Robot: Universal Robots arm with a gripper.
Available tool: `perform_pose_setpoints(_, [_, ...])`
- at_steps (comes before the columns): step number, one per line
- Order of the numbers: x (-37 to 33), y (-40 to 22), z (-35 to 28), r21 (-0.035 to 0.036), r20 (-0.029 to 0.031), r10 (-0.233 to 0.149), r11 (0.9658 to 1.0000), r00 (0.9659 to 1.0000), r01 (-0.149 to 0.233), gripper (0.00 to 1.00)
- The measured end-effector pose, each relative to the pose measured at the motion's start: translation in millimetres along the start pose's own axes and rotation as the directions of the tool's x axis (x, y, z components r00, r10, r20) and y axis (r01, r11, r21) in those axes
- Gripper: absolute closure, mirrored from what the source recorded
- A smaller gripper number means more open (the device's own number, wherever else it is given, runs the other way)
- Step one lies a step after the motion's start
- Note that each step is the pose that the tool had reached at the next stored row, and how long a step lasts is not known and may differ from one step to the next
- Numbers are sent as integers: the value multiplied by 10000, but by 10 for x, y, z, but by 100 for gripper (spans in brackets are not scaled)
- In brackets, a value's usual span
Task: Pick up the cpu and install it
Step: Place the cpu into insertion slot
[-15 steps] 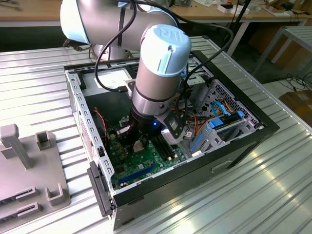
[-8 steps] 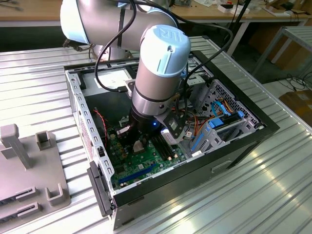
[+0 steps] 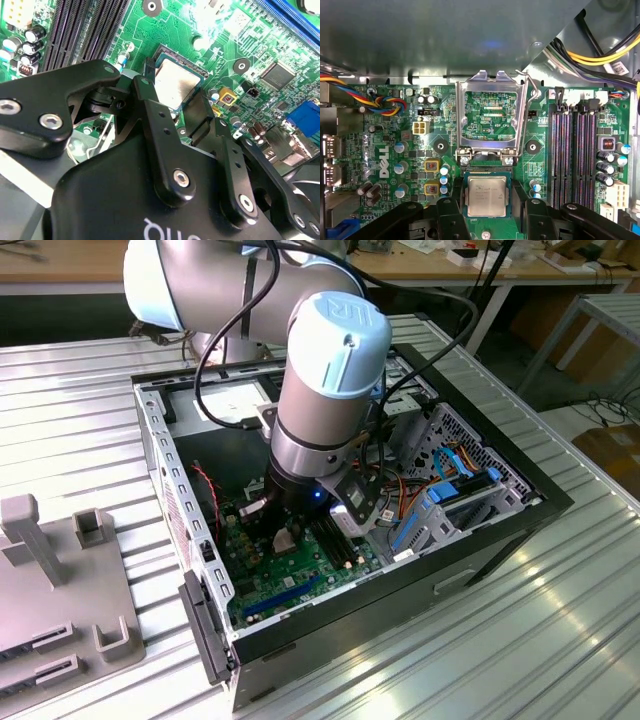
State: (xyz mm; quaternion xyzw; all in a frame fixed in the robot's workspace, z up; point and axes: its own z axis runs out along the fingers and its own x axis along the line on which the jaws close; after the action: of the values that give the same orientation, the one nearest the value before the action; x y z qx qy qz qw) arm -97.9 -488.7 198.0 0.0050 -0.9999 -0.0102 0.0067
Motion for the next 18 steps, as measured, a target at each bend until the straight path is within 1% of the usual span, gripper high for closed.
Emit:
perform_pose_setpoints(9, [0,0,22,1,-1,0,10000,10000,0,53])
perform_pose_setpoints(18, [-1,0,24,-1,0,0,10000,10000,0,53])
